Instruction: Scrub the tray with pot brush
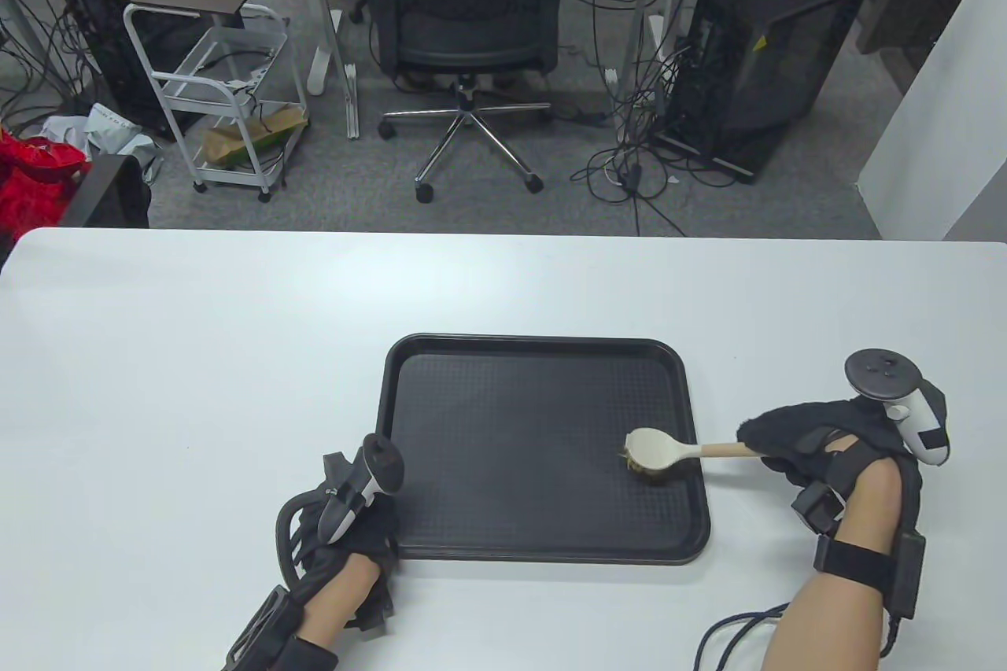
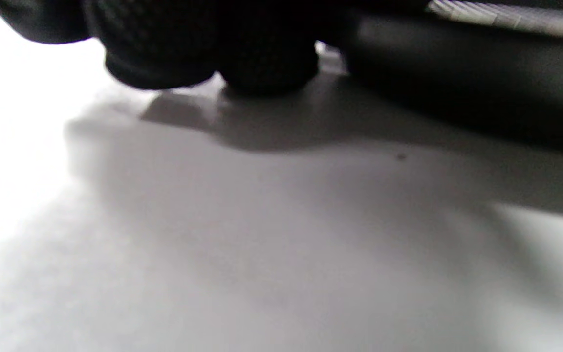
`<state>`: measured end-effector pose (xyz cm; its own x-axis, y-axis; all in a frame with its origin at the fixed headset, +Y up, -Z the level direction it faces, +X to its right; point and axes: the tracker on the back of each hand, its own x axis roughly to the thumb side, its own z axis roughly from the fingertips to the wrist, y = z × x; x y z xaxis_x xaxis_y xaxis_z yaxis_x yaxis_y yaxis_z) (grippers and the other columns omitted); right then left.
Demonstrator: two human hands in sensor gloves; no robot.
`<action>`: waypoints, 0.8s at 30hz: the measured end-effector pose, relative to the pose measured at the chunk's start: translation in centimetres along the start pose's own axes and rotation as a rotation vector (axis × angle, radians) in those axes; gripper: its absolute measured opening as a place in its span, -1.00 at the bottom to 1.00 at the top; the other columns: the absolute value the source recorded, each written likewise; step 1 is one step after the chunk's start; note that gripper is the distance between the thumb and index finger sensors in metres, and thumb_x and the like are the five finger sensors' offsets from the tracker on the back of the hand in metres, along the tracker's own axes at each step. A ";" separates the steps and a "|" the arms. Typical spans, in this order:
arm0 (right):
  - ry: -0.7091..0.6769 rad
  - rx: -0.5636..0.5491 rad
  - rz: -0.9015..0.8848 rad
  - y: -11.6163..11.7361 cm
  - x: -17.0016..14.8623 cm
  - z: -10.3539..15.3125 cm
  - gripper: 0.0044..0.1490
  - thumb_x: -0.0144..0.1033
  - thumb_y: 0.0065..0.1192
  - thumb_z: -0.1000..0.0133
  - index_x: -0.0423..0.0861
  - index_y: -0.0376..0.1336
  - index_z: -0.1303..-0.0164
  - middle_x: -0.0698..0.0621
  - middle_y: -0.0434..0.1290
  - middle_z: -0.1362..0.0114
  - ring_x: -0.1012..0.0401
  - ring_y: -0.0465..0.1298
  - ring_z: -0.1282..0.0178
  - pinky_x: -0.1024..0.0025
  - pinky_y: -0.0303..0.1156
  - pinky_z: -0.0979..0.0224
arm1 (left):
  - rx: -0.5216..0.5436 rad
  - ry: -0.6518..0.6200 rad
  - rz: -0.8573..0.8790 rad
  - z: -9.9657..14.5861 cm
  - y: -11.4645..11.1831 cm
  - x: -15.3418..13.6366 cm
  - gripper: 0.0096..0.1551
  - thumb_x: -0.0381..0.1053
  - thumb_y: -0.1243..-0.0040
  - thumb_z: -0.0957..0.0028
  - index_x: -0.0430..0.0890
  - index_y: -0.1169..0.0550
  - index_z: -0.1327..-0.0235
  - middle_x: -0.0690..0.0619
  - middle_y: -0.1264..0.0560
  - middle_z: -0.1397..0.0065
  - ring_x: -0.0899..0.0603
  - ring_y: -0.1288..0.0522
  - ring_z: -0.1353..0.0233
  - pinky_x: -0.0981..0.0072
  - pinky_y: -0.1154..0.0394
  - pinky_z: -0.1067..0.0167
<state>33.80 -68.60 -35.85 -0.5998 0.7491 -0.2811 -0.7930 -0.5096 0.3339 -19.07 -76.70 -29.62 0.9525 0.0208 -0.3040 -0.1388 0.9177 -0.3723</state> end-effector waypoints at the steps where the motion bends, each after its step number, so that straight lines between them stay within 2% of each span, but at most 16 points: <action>1: -0.048 0.017 0.031 0.9 2.0 -0.1 -0.43 -0.22 0.58 0.06 -0.27 0.55 -0.07 -0.24 0.65 0.17 -0.01 0.61 0.53 -0.07 0.52 0.24 | 0.000 0.000 0.001 0.0 0.0 0.0 -0.24 0.15 -0.12 0.03 -0.24 -0.25 -0.31 0.07 -0.57 0.07 -0.08 -0.63 0.18 -0.08 -0.54 0.04; 3: -0.093 0.030 0.073 2.0 4.0 -0.2 -0.42 -0.21 0.54 0.02 -0.26 0.52 -0.11 -0.23 0.64 0.15 0.01 0.61 0.51 -0.05 0.52 0.23 | -0.001 0.000 0.001 0.0 0.0 0.0 -0.24 0.15 -0.12 0.03 -0.24 -0.25 -0.31 0.07 -0.57 0.07 -0.08 -0.63 0.18 -0.08 -0.54 0.03; 5: -0.180 0.062 0.154 4.8 7.9 -0.5 -0.40 -0.18 0.48 -0.02 -0.25 0.47 -0.16 -0.20 0.62 0.11 0.04 0.60 0.50 -0.01 0.53 0.22 | -0.001 -0.001 0.001 0.0 0.0 0.0 -0.24 0.15 -0.12 0.03 -0.24 -0.25 -0.31 0.07 -0.57 0.07 -0.08 -0.63 0.18 -0.08 -0.54 0.03; 7: -0.222 0.082 0.185 6.6 9.9 -0.5 -0.40 -0.15 0.45 -0.04 -0.23 0.45 -0.19 -0.18 0.62 0.10 0.07 0.60 0.49 0.02 0.53 0.22 | -0.001 -0.001 0.003 0.0 0.0 0.0 -0.24 0.15 -0.12 0.03 -0.24 -0.25 -0.31 0.07 -0.57 0.07 -0.08 -0.63 0.18 -0.08 -0.54 0.04; 10: -0.287 0.105 0.248 10.8 13.3 -0.7 -0.40 -0.13 0.41 -0.06 -0.21 0.44 -0.20 -0.16 0.62 0.10 0.10 0.61 0.50 0.05 0.55 0.23 | -0.002 -0.002 0.003 0.0 0.0 0.0 -0.24 0.15 -0.12 0.03 -0.24 -0.25 -0.31 0.07 -0.57 0.07 -0.08 -0.63 0.18 -0.08 -0.54 0.03; 16: -0.311 0.154 0.325 17.4 16.2 -1.8 -0.40 -0.12 0.39 -0.06 -0.21 0.43 -0.21 -0.16 0.62 0.10 0.11 0.61 0.50 0.07 0.56 0.24 | -0.002 -0.005 0.004 0.0 0.0 0.0 -0.24 0.15 -0.12 0.03 -0.24 -0.25 -0.31 0.07 -0.57 0.07 -0.08 -0.63 0.18 -0.08 -0.54 0.03; 24: -0.305 0.176 0.434 23.1 17.1 -2.7 -0.39 -0.13 0.35 -0.07 -0.22 0.41 -0.22 -0.16 0.61 0.09 0.11 0.62 0.49 0.06 0.56 0.24 | -0.004 -0.006 0.006 -0.1 0.0 -0.1 -0.24 0.14 -0.12 0.03 -0.24 -0.25 -0.31 0.06 -0.57 0.07 -0.08 -0.63 0.18 -0.08 -0.54 0.03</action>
<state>4.95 -68.70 -35.43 -0.7885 0.5880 0.1802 -0.4343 -0.7398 0.5139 -19.13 -76.74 -29.65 0.9533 0.0284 -0.3006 -0.1452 0.9160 -0.3739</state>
